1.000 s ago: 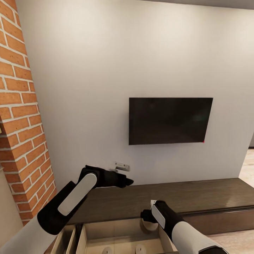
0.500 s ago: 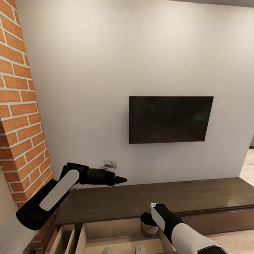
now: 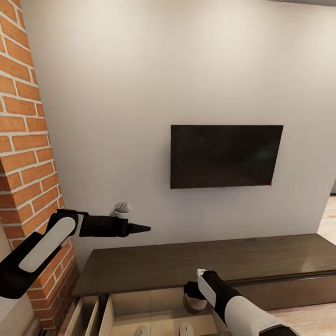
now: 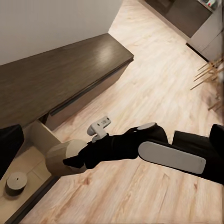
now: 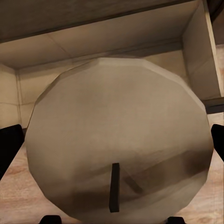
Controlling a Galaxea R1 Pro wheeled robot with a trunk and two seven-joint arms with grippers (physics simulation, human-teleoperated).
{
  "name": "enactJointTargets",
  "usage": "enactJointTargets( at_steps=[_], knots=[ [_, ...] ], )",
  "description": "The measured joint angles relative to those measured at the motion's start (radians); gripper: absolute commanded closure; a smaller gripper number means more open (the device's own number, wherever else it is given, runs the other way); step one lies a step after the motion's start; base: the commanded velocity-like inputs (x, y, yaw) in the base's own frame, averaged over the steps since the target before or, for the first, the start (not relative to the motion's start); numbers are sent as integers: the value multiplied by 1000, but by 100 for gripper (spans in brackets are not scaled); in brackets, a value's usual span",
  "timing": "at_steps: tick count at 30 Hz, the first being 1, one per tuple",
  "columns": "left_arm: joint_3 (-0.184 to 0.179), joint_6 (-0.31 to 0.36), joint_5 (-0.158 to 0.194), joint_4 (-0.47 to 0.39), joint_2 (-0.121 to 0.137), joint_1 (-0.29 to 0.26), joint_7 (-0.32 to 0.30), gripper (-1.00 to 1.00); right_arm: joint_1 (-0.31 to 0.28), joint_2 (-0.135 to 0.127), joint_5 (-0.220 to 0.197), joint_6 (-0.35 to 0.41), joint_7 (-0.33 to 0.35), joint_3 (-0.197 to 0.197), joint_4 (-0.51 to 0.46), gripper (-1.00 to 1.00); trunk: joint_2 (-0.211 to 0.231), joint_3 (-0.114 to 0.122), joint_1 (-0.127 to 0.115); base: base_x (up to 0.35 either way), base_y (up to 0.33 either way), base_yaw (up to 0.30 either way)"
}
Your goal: Place each of the two pumpkins and all three candles from the living room inside a cabinet in the living room (use any cabinet), then make sure every cabinet is closed, and position the cauldron so it is next to a table in the living room.
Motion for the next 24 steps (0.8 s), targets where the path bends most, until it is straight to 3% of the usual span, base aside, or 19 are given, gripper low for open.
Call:
enactJointTargets(
  at_steps=[8, 24],
  knots=[
    [1, 0, -1, 2, 13, 0, -62, -100, 0, 3, 2, -4, 0, 0, 2, 100, -56, -25, 31, 0, 0, 0],
    [3, 0, 5, 3, 14, 0, -76, -100, 0, 8, 0, -5, 1, 2, 3, 100, -168, -75, 92, 0, 0, 0]
  ],
)
